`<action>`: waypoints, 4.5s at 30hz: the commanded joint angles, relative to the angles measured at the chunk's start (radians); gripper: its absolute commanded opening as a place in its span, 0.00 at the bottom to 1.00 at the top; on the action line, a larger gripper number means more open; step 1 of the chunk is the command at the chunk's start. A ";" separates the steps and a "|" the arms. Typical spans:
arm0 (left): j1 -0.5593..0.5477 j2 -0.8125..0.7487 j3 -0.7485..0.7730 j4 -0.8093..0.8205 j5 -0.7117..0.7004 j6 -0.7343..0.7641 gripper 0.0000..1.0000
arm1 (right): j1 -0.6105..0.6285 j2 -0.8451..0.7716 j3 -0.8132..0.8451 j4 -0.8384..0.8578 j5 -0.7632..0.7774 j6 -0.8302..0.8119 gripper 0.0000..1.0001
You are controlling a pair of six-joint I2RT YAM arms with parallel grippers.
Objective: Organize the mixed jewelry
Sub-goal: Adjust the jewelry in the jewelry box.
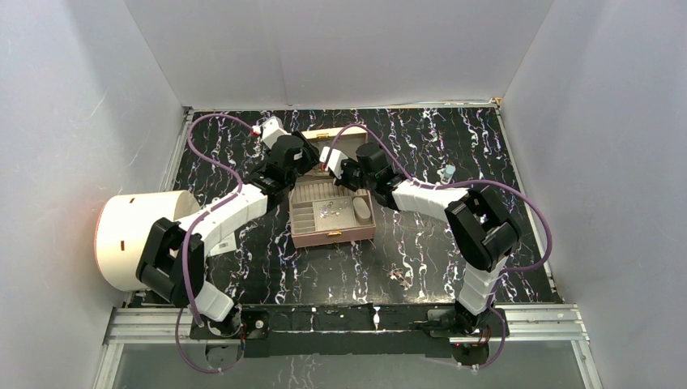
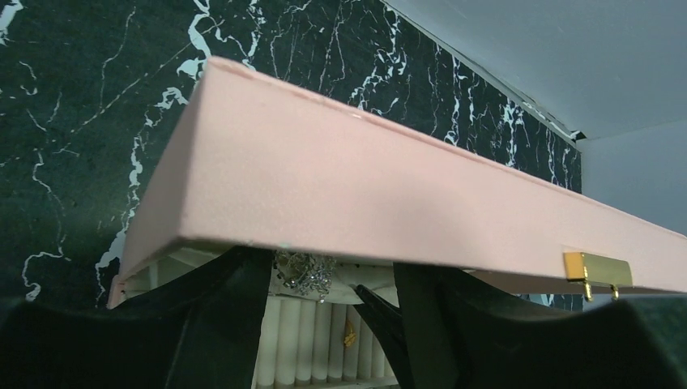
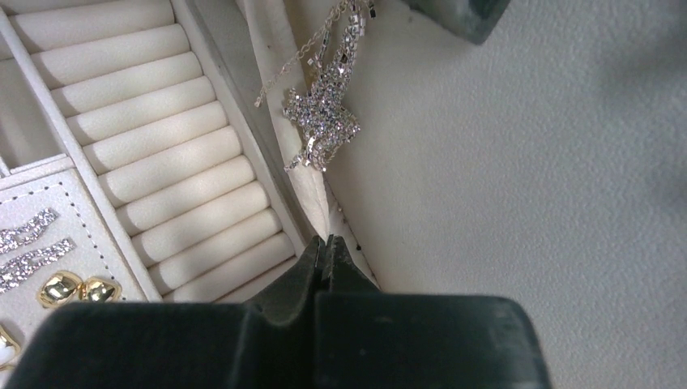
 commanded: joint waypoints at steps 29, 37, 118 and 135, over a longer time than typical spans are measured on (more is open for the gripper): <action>0.001 -0.049 0.149 -0.046 0.022 0.261 0.58 | 0.033 0.046 0.107 -0.170 -0.069 0.079 0.00; 0.001 -0.130 0.070 -0.051 0.025 0.277 0.59 | 0.032 0.054 0.111 -0.172 -0.068 0.087 0.00; -0.010 -0.051 -0.037 0.177 0.139 0.111 0.46 | 0.008 -0.016 0.004 -0.011 -0.118 0.240 0.00; -0.010 0.068 0.017 0.217 0.072 0.132 0.41 | 0.032 -0.077 -0.136 0.148 -0.131 0.179 0.00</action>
